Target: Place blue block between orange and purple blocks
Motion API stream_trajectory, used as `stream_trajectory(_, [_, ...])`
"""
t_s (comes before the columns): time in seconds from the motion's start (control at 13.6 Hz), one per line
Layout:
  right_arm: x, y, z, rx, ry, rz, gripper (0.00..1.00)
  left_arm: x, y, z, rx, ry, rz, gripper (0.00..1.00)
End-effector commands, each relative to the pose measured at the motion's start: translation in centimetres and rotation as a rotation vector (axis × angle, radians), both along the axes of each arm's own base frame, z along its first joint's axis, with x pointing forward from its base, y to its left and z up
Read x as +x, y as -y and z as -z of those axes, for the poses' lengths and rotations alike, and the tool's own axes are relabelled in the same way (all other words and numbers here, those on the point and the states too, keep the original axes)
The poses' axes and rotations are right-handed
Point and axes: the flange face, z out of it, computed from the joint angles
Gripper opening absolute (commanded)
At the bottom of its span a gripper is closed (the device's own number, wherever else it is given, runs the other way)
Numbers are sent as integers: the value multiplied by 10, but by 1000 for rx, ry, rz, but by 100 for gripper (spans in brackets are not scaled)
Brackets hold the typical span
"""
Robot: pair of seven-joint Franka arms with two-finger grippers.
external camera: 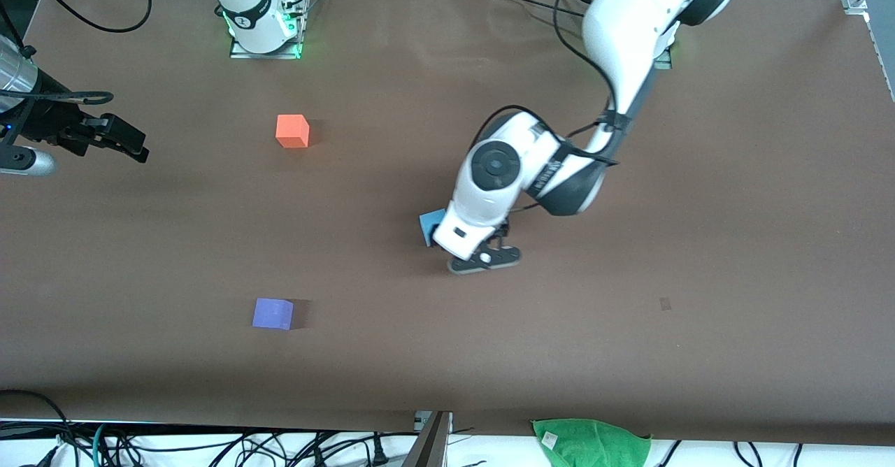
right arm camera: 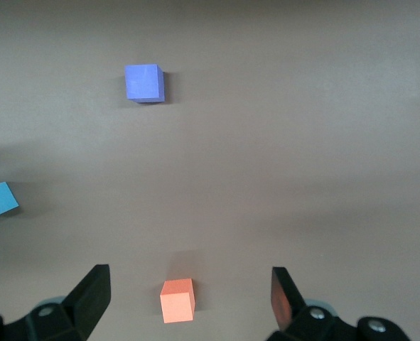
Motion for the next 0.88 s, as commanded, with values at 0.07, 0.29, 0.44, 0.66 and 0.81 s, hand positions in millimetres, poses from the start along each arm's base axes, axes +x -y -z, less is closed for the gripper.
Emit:
stream_trajectory(0.07, [-1, 2, -7, 8, 10, 3, 100, 21, -75, -60, 57, -30, 54, 100])
stream_trajectory(0.29, [-1, 2, -7, 6, 10, 3, 100, 36, -146, -106, 87, -35, 116, 100])
stream_trajectory(0.44, [-1, 2, -7, 8, 10, 3, 100, 48, -210, -126, 93, -65, 166, 100])
stream_trajectory(0.66, [-1, 2, -7, 8, 10, 3, 100, 53, -293, -171, 90, -21, 264, 100])
stream_trajectory(0.81, [-1, 2, -7, 8, 10, 3, 100, 40, -331, -194, 65, -50, 219, 100])
